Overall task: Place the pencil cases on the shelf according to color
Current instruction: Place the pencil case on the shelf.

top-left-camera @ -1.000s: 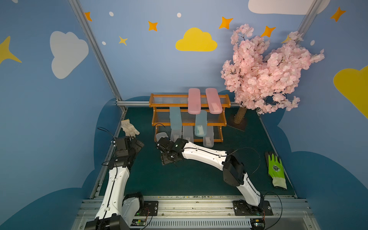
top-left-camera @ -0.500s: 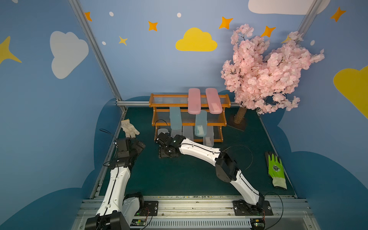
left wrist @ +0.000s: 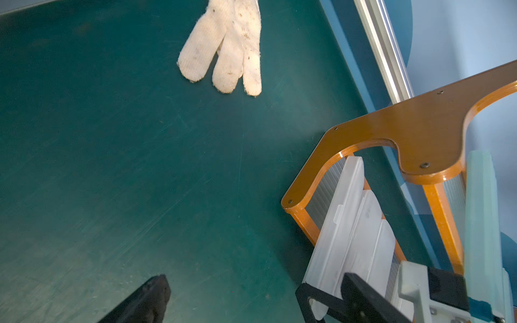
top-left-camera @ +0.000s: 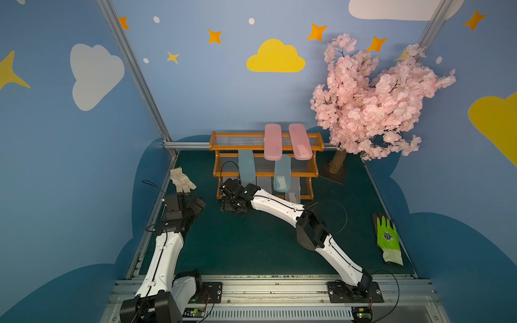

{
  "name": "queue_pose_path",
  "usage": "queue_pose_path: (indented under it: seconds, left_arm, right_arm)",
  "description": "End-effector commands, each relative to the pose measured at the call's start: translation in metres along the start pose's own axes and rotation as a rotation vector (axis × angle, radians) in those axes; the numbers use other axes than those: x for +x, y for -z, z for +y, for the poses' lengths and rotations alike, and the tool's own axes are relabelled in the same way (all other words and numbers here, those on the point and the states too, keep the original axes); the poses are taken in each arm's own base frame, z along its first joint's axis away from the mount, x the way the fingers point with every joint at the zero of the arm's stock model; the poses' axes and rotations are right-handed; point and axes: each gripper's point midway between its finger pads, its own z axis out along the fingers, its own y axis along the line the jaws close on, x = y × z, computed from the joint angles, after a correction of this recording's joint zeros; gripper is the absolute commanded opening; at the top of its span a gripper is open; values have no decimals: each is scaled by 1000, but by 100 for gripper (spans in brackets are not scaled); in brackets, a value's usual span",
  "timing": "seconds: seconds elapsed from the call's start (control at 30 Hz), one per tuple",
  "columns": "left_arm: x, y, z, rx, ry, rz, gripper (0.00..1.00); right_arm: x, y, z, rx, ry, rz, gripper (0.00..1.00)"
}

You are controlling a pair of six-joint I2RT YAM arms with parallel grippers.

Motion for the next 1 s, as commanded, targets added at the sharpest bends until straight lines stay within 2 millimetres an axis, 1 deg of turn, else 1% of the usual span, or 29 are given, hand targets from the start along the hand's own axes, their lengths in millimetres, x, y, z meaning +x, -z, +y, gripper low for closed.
queue_pose_path:
  seconds: [0.0, 0.07, 0.2, 0.33, 0.5, 0.6, 0.63, 0.67, 0.77, 0.8, 0.87, 0.97]
  left_arm:
    - [2, -2, 0, 13, -12, 10, 100]
    - [2, -2, 0, 12, -15, 11, 100]
    - [1, -2, 0, 14, -18, 5, 100]
    - [0, -3, -2, 17, -21, 10, 100]
    - [-2, 1, -2, 17, -30, -1, 100]
    - [-3, 3, -3, 29, -37, -18, 100]
    - [-4, 4, -4, 30, -42, -23, 100]
    - [-4, 5, -4, 29, -44, -25, 100]
    - [-5, 7, -5, 26, -53, -31, 100]
    - [-5, 7, -4, 24, -55, -33, 100]
    - [-6, 8, -3, 18, -59, -37, 100]
    - [-6, 9, -2, 12, -65, -45, 100]
  right_arm:
    - [-10, 8, 12, -44, -18, -21, 93]
    - [-11, 17, 14, -49, -17, -28, 95]
    - [-10, 39, 14, -34, 12, -57, 95]
    - [3, 58, 4, 19, 51, -70, 95]
    - [22, 71, -10, 88, 140, -74, 92]
    - [40, 68, -16, 116, 194, -59, 83]
    - [47, 63, -17, 113, 207, -47, 77]
    - [51, 58, -16, 102, 214, -38, 69]
    - [58, 40, -8, 49, 223, -26, 34]
    - [58, 34, -4, 31, 229, -30, 29]
    - [54, 23, 5, 8, 238, -44, 25]
    - [45, 6, 13, -14, 241, -68, 23]
